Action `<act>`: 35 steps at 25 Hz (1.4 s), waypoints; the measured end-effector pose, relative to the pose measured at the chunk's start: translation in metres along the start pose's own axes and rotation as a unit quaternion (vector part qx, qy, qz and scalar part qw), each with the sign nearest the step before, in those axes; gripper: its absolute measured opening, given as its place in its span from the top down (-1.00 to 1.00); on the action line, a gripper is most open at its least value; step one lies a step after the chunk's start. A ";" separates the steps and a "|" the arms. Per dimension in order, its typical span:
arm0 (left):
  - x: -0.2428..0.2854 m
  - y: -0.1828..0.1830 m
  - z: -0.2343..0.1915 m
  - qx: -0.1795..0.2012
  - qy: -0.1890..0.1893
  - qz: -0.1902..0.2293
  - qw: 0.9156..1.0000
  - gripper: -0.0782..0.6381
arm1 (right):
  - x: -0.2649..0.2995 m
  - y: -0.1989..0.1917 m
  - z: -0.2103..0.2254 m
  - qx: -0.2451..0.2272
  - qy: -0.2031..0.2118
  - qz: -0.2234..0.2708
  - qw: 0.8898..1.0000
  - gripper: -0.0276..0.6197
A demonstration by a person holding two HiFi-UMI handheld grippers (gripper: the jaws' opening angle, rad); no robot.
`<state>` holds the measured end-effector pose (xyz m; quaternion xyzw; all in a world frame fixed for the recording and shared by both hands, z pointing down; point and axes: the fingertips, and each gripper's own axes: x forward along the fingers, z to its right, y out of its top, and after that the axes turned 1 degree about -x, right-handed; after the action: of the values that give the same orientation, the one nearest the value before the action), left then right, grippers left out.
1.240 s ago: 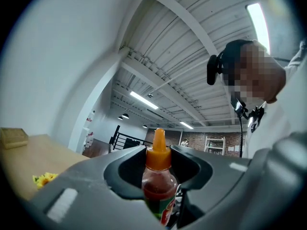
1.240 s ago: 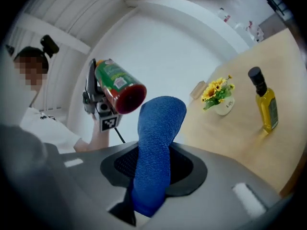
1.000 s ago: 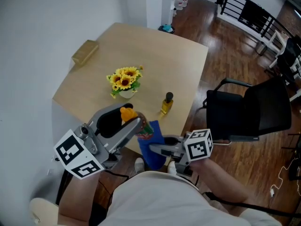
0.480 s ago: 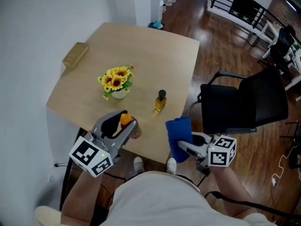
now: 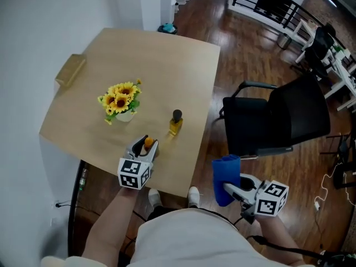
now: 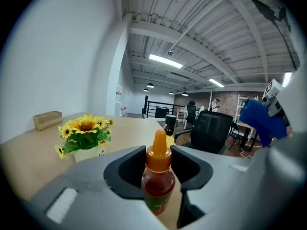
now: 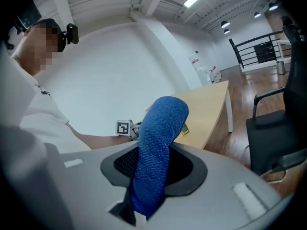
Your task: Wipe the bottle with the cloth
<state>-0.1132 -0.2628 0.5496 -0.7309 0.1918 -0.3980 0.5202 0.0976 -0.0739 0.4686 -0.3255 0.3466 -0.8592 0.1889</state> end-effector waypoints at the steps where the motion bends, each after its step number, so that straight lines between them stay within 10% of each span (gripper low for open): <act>1: 0.008 -0.005 -0.003 0.004 0.004 -0.002 1.000 0.33 | -0.003 0.000 0.001 -0.004 -0.007 -0.001 1.000 0.49; 22: -0.008 -0.010 -0.011 0.026 0.036 -0.006 0.999 0.16 | -0.004 0.013 0.019 -0.113 0.009 -0.041 0.993 0.48; 31: -0.128 -0.024 0.034 -0.050 0.127 -0.010 0.991 0.20 | 0.006 0.006 0.013 -0.216 0.106 -0.062 0.969 0.48; 35: -0.166 -0.052 0.083 -0.091 0.107 -0.048 0.989 0.34 | 0.016 -0.002 0.016 -0.228 0.146 -0.072 0.960 0.48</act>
<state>-0.1568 -0.0766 0.5219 -0.7367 0.2469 -0.4793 0.4082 0.0973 -0.0891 0.4851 -0.2545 0.5333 -0.8067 -0.0052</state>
